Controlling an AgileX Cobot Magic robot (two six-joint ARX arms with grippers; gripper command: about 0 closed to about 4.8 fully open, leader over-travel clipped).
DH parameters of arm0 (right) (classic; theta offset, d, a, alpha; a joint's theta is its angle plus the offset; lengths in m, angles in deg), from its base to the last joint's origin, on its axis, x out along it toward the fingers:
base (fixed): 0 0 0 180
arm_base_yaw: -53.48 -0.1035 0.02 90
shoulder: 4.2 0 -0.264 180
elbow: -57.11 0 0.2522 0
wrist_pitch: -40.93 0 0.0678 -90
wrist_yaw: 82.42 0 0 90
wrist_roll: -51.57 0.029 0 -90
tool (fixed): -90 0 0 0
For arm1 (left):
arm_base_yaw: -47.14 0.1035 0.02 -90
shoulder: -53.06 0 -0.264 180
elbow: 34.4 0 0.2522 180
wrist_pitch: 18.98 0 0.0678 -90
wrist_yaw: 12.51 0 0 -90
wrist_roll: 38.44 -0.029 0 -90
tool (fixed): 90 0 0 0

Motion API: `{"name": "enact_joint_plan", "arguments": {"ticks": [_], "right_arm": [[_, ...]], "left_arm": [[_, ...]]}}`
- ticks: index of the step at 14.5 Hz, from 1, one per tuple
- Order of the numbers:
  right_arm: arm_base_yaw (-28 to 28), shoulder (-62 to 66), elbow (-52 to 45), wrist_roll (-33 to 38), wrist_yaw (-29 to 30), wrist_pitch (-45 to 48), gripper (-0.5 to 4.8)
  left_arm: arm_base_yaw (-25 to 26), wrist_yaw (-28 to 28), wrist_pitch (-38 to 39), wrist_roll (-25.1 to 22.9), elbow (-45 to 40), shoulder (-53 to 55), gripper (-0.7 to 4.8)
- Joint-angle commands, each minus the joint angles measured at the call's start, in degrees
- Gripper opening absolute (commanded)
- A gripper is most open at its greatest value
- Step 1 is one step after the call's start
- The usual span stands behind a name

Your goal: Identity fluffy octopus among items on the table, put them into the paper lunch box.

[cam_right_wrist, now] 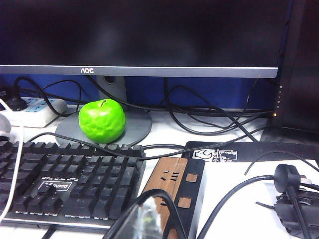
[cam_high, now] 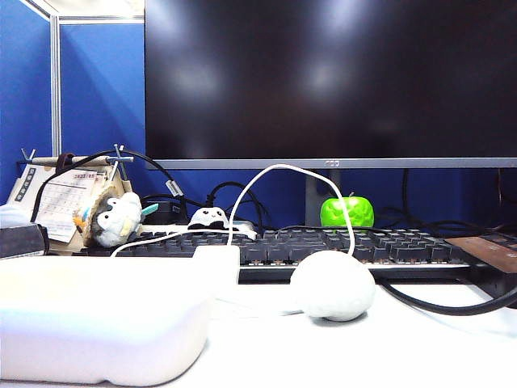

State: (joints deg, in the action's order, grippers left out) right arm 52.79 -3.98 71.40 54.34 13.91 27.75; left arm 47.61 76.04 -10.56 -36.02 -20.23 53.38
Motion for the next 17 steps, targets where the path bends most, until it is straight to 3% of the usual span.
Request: {"name": "enact_joint_plan", "arguments": {"ticks": [1,5,8,11,13,17], "right_arm": [[0.0,-0.13,-0.02,0.63,0.2,0.96,-0.06],[0.0,-0.13,-0.02,0.68,0.22,0.94,-0.06],[-0.02,-0.13,0.17,3.37,0.22,1.49,-0.06],[-0.04,-0.13,1.2,5.9,0.22,6.91,-0.06],[-0.09,-0.13,4.81,6.29,0.22,6.36,-0.06],[-0.09,1.31,16.66,6.32,0.22,-3.21,-0.06]], "left_arm": [[0.07,0.42,-0.7,-0.04,0.02,-0.15,0.25],[0.07,0.39,-0.72,0.0,0.02,-0.15,0.2],[0.09,0.72,-0.74,4.66,0.24,-0.15,0.16],[0.07,5.77,-0.55,6.73,3.19,-0.13,0.16],[0.07,5.53,1.53,7.39,7.56,-0.11,0.16],[0.07,6.03,16.22,10.25,25.31,6.84,-0.06]]}}
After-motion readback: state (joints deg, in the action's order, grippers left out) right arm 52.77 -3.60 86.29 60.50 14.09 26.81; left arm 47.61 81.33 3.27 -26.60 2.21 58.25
